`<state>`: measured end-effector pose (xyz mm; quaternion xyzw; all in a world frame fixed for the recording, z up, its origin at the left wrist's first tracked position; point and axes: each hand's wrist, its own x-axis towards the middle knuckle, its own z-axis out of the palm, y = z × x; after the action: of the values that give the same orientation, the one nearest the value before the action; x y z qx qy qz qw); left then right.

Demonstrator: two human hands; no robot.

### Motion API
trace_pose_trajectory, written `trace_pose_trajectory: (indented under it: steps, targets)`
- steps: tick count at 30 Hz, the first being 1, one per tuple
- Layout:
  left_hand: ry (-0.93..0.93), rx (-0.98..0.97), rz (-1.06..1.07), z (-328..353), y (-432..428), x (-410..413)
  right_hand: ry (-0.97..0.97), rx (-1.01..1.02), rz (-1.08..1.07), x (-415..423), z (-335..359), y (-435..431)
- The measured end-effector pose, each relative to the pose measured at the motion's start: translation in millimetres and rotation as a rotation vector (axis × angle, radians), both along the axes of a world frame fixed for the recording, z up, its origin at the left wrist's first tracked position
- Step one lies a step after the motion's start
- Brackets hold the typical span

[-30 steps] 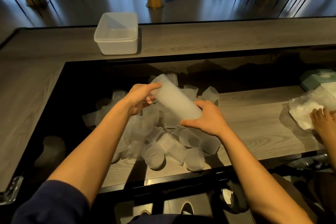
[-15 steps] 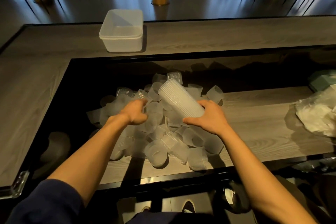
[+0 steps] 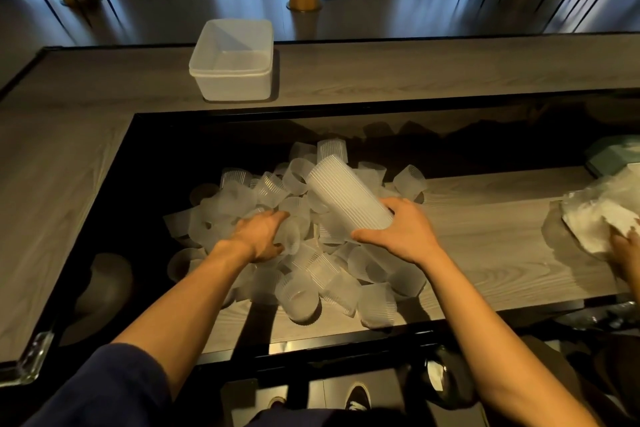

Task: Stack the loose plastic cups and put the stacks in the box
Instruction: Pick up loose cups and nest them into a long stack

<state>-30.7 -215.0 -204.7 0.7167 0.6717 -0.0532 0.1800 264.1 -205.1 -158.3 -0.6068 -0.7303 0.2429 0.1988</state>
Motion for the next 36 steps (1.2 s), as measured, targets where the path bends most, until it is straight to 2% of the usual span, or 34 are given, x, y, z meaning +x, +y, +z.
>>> trace_pose_trajectory:
  steps: [4, 7, 12, 15, 17, 19, 21, 25, 30, 36]
  targets:
    - [-0.015, 0.015, 0.020, 0.4, 2.9, -1.8, 0.004, -0.011, -0.001, 0.3, 1.0, 0.5]
    - [-0.207, 0.031, 0.137, 13.8, 8.3, 3.4, -0.006, -0.005, 0.003, -1.4, 2.2, 0.1]
    - [-0.696, 0.133, 0.492, 44.1, 22.3, 4.5, 0.062, -0.031, 0.021, -2.2, 3.1, 0.2]
    - [-1.090, 0.179, 0.727, 56.9, 30.3, -6.0, 0.110, -0.051, 0.052, -3.4, 5.0, -1.6]
    - [-1.369, 0.169, 0.831, 70.3, 31.5, -6.7, 0.107, -0.049, 0.079, -5.2, 5.7, -2.8]
    - [-1.550, 0.161, 0.899, 82.8, 31.1, -2.5, 0.080, -0.040, 0.107, -9.5, 6.6, -3.3]
    - [-1.606, 0.139, 0.894, 88.2, 31.0, 4.4, 0.062, -0.033, 0.117, -15.6, 8.2, -2.5]
    - [-1.544, 0.080, 0.834, 94.1, 29.4, 16.5, 0.078, -0.001, 0.104, -22.6, 15.5, 0.5]
    - [-1.595, 0.061, 0.834, 97.2, 26.2, 18.1, 0.056, -0.001, 0.136, -17.9, 15.6, 2.2]
    - [-1.613, 0.004, 0.906, 100.5, 17.1, 25.1, 0.002, -0.004, 0.170, -18.7, 6.5, -0.6]
